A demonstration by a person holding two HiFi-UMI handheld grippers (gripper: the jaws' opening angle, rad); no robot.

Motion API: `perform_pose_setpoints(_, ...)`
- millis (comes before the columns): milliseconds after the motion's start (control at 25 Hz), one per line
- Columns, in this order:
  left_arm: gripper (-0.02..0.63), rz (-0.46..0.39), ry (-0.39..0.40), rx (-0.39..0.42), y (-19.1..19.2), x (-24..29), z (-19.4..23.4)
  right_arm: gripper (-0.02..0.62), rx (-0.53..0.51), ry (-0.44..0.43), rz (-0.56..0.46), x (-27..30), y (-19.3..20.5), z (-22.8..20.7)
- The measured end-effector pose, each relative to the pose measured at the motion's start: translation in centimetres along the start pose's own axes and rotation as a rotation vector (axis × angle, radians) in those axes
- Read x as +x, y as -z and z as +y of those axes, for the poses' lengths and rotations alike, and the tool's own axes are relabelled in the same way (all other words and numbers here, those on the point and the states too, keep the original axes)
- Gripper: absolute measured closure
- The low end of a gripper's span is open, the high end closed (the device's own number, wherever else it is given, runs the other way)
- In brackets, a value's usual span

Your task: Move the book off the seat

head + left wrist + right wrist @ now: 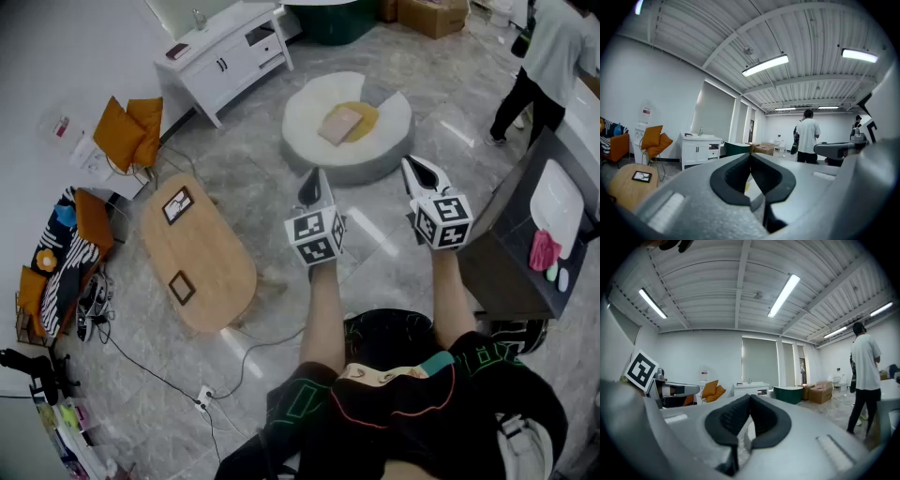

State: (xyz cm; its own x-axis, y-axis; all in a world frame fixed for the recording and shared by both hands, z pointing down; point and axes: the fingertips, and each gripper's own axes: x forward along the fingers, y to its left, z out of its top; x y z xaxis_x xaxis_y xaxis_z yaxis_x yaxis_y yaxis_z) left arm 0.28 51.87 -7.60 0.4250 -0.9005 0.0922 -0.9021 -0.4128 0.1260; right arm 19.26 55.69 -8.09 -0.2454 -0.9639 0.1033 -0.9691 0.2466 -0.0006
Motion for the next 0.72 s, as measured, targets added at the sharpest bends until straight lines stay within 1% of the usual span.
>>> perform_pose_setpoints(200,0.595,-0.004,0.001,-0.013,-0.1,0.3,2.9,0.592,-0.021,0.009,-0.008,1.8,-0.5,1.8)
perform_pose_setpoints(320,0.595,0.003,0.02,-0.025,0.4,0.6,4.0,0.592,0.008,0.049,-0.021,2.5,-0.2,2.1)
perform_pose_setpoints(400,0.595,0.004,0.032,-0.052,0.5,0.9,5.1,0.592,0.019,0.057,-0.021,3.3,-0.1,2.7)
perform_pose_setpoints(560,0.595,0.001,0.043,-0.133,0.4,1.2,7.8,0.592,0.017,0.047,0.005,4.8,-0.1,4.2)
perform_pose_setpoints(720,0.595,-0.002,0.064,-0.166,0.7,2.4,8.1,0.592,-0.012,0.089,0.023,5.1,-0.4,3.4)
